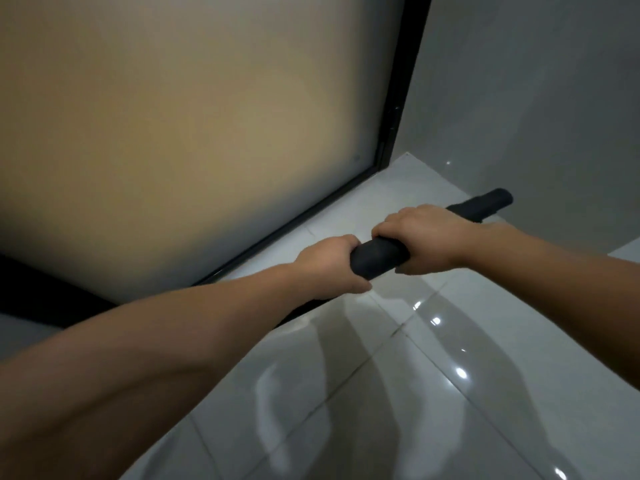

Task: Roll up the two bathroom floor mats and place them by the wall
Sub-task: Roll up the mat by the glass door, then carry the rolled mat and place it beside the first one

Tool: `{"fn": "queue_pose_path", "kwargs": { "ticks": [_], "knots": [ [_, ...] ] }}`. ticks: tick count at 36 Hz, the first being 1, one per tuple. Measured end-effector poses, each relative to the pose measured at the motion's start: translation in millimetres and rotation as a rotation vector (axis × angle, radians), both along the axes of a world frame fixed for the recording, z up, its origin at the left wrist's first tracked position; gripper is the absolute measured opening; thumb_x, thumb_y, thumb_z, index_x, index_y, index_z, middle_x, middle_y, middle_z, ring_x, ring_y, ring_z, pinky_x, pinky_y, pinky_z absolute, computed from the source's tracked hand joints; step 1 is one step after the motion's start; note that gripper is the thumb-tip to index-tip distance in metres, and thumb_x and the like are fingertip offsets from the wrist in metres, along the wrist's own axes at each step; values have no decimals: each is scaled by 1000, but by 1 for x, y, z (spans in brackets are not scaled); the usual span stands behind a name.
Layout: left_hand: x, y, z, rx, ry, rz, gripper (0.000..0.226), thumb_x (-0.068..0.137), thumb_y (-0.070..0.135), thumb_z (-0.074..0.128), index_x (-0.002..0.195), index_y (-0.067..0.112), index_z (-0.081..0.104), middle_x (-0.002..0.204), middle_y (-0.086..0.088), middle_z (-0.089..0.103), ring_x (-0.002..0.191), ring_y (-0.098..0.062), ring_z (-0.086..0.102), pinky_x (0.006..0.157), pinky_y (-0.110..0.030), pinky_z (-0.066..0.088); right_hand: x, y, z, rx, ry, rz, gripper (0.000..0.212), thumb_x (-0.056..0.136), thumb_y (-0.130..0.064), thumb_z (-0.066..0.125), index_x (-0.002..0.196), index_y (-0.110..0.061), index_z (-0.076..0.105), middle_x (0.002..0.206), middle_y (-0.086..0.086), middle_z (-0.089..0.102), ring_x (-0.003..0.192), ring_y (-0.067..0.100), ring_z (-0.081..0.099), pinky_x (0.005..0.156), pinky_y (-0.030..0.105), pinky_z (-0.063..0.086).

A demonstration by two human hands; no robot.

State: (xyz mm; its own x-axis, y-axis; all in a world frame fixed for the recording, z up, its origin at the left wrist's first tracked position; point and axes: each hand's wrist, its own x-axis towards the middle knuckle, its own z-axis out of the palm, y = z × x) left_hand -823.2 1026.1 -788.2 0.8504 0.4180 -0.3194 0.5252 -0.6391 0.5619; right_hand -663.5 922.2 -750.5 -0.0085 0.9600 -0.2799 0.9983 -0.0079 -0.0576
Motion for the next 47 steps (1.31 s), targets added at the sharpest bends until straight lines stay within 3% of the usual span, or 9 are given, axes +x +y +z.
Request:
{"fn": "queue_pose_path", "kwargs": {
  "ticks": [4,12,16,24,31,34,38,41,47],
  "knots": [
    [-28,-7,-6,6,-8,24,43,65,41,72,99,29,49,87,6,59,77,-16,56,59,-28,39,-14,16,4,-231,114,-27,38,66,-33,74,96,-40,51,81,-15,60,73,5,53,56,26,36],
    [-81,22,7,-72,44,54,44,66,42,72,100,27,48,88,5,59,76,-16,57,56,-29,38,-67,81,27,-603,259,-109,38,60,-20,80,89,-35,60,84,-8,64,77,11,61,68,31,51],
    [-108,32,18,-102,69,99,40,64,37,74,93,29,48,85,6,59,75,-16,57,54,-27,38,-96,97,29,-609,266,-72,34,61,-21,80,78,-36,54,81,-8,62,74,11,60,63,30,49],
    [-156,26,-21,-39,180,324,38,66,33,72,96,29,49,84,5,59,72,-15,56,56,-28,41,-134,126,-42,-552,297,142,38,61,-26,80,94,-28,60,86,-7,62,78,13,58,65,30,45],
    [-203,23,-14,330,210,550,35,70,15,63,104,17,52,110,-5,50,103,-25,46,82,-34,38,-191,153,-75,-376,472,257,28,59,-31,76,74,-31,53,70,-9,58,64,12,56,50,25,36],
    [-224,0,1,463,101,782,24,71,20,59,93,18,51,101,-2,51,94,-23,47,77,-33,38,-214,157,-79,-361,604,244,28,56,-33,76,71,-29,53,72,-6,62,68,16,60,55,28,43],
    [-255,-44,1,126,3,1350,12,83,34,55,77,27,46,77,4,54,69,-8,52,61,-26,46,-240,153,-85,-432,756,183,36,51,-36,76,81,-28,58,77,-4,65,69,12,62,55,27,48],
    [-275,-53,-7,-220,-8,1547,29,88,43,52,106,20,52,94,2,59,81,-11,57,70,-28,47,-265,148,-90,-487,827,178,40,49,-34,78,84,-24,61,78,-1,68,69,14,65,60,28,52],
    [-304,-49,-22,-420,-312,1753,65,84,52,53,134,15,36,121,-3,57,106,-18,56,90,-35,46,-318,140,-95,-543,910,142,38,48,-29,79,81,-21,64,76,2,71,68,16,68,64,31,56]
  ]
}}
